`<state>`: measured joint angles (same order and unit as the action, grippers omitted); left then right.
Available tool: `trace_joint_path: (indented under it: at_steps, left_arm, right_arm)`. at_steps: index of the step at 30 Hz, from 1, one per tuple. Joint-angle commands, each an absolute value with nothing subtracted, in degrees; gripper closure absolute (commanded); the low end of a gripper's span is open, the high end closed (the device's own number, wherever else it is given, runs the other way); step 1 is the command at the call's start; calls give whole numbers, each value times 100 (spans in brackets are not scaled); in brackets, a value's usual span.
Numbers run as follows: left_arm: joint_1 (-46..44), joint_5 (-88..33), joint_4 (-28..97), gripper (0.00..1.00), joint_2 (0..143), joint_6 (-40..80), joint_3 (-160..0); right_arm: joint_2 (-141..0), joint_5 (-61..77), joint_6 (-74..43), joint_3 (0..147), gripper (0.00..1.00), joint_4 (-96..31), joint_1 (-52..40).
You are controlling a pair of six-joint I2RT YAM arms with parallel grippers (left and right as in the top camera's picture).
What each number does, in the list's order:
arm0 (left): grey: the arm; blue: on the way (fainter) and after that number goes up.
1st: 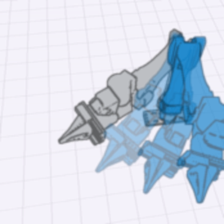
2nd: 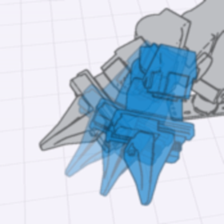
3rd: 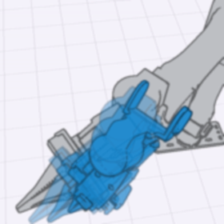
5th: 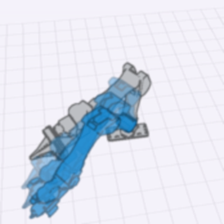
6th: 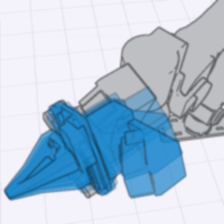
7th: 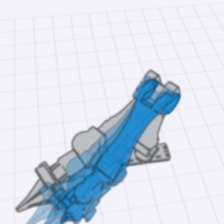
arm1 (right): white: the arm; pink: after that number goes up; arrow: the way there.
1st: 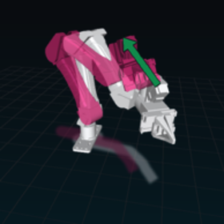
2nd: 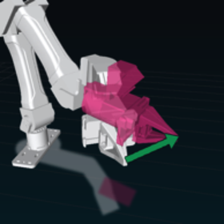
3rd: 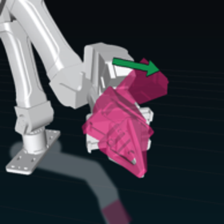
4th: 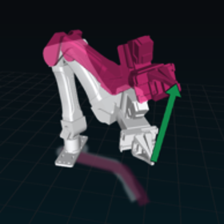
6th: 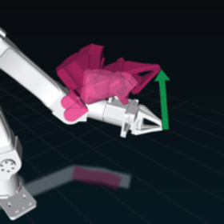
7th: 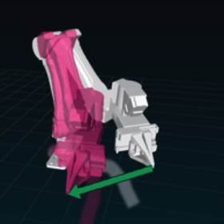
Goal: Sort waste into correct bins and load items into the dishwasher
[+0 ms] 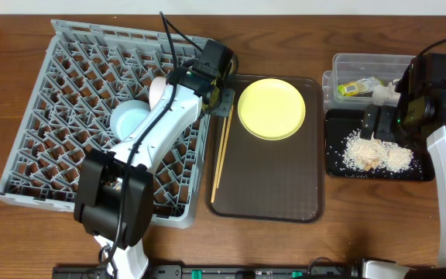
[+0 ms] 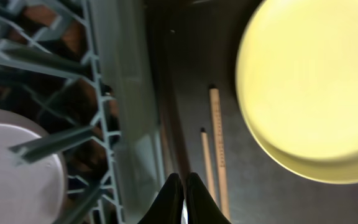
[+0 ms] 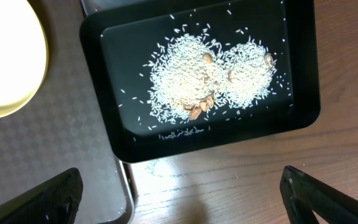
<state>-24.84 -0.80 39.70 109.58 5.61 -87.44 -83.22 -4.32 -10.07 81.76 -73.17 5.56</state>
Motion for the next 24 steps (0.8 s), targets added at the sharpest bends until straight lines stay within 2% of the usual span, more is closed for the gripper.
trace_joint_path:
  at_steps: [1,8,24]
  left_arm:
    - [-2456,268,3909,94,11126,395,-8744]
    - [-2405,891,3723,94,11157,316,-8744]
    - [-2290,805,3680,93,11157,257,-8744]
  right_arm:
    - [-8300,-405,-1063,8263,1,-7358,561]
    - [-8300,-403,-1024,8263,1,-7376,561]
    - [-8300,-405,-1022,8263,1,-7413,561]
